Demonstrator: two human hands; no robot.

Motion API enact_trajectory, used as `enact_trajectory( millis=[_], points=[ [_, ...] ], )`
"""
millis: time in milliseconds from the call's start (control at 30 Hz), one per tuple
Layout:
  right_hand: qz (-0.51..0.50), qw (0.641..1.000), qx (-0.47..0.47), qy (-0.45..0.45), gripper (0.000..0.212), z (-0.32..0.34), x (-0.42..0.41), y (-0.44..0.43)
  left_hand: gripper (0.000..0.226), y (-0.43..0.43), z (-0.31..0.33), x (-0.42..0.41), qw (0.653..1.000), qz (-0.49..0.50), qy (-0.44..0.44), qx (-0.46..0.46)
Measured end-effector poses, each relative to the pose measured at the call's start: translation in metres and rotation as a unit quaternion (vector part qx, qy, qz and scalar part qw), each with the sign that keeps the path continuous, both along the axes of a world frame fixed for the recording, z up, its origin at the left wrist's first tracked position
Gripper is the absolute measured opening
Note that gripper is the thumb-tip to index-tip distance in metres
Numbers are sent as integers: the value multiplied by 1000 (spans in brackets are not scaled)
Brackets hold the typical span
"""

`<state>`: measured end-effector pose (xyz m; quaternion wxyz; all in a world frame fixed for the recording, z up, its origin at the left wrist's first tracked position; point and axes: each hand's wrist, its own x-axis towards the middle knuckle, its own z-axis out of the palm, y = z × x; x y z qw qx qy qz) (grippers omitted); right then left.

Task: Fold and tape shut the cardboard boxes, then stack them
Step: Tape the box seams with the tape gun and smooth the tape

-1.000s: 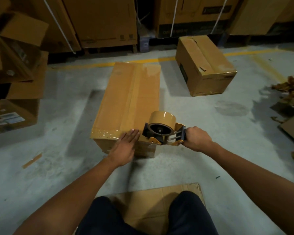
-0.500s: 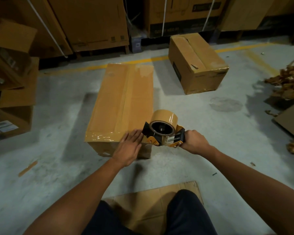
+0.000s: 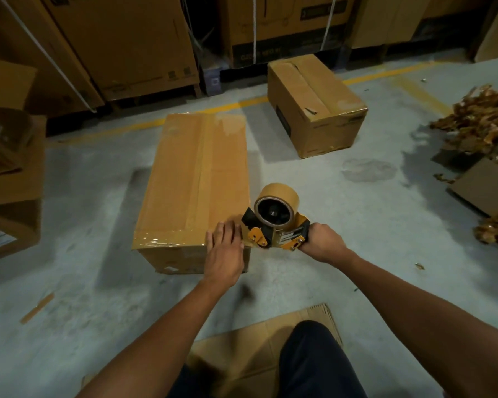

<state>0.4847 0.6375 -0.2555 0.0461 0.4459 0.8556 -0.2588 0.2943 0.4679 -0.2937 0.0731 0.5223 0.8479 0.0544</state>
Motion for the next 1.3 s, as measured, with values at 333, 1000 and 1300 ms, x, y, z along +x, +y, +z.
enact_trajectory(
  millis=[333, 1000, 1300],
  points=[
    [10, 1000, 29, -4, 18, -6, -5, -7, 54, -4, 8, -8, 999, 13, 0, -37],
    [61, 975, 96, -191, 23, -11, 41, -2, 51, -15, 13, -19, 997, 19, -51, -45],
    [-165, 983, -84, -5, 10, -49, 40, 5, 61, 38, 2, 1, 996, -17, 47, -70]
  ],
)
